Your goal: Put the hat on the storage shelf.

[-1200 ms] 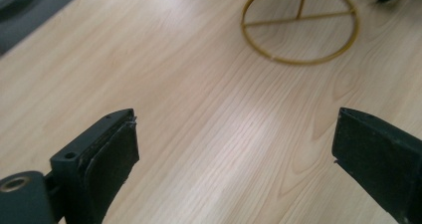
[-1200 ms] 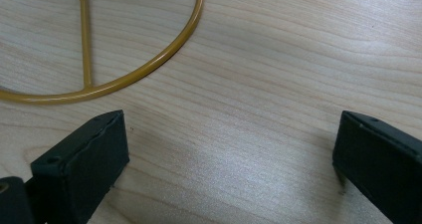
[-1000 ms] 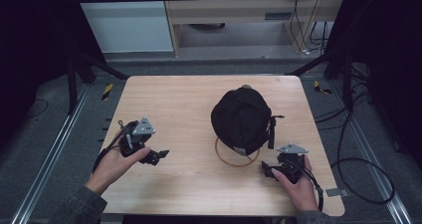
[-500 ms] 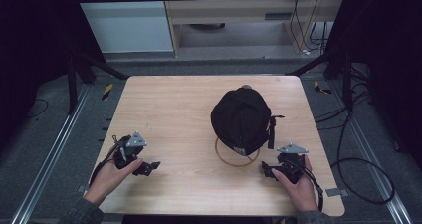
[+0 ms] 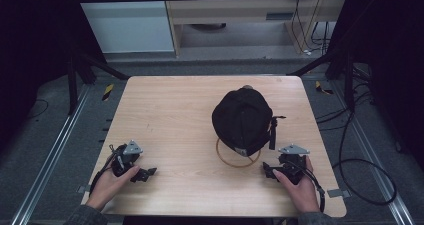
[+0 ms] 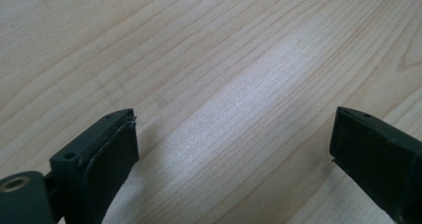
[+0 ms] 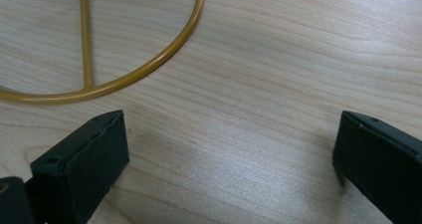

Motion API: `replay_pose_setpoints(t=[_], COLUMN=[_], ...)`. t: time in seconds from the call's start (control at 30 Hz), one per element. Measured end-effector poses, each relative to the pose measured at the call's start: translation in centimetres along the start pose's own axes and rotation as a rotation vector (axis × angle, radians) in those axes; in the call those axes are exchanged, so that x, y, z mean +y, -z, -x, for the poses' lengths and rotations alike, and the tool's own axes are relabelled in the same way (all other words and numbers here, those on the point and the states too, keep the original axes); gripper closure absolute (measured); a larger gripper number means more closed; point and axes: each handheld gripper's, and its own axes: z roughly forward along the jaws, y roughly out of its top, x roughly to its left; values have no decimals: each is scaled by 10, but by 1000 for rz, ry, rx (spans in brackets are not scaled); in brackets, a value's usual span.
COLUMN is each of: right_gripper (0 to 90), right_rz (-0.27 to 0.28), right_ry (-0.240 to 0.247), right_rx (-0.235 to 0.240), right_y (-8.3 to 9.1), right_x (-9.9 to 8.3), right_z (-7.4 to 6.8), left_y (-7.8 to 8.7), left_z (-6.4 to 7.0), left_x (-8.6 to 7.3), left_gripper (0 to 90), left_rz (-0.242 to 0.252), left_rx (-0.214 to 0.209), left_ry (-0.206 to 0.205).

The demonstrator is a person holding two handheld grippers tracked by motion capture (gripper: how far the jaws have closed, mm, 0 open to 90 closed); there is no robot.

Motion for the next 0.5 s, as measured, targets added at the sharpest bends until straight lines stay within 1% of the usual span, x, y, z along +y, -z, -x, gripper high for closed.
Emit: replay_pose_setpoints(t=[0.03,0.07,0.1,0.13,0.3,0.43,0.47,0.5], right_gripper=[13,13,13,13,13,13,13,13], right_rz=[0,1,2,1,2,1,3,2], right_ry=[-1,3,3,2,2,-1,7,1], right_rx=[0,-2,-2,-3,-3,-2,-5,-3], right_y=[0,0,0,0,0,0,0,0], right_x=[0,0,0,0,0,0,0,0], right_z=[0,0,0,0,0,0,0,0], left_y=[-2,-3,-3,-4,-8,-8,-8,-8], left_z=[0,0,-1,0,0,-1,-1,-1], left_x=[-2,-3,-5,-6,-12,-12,-12,-12], left_gripper=[47,29,24,21,0,0,0,0], left_rz=[1,10,26,42,114,113,111,110], left_rx=[9,3,-6,-3,4,0,0,0], left_ry=[-7,-1,13,17,23,17,15,14])
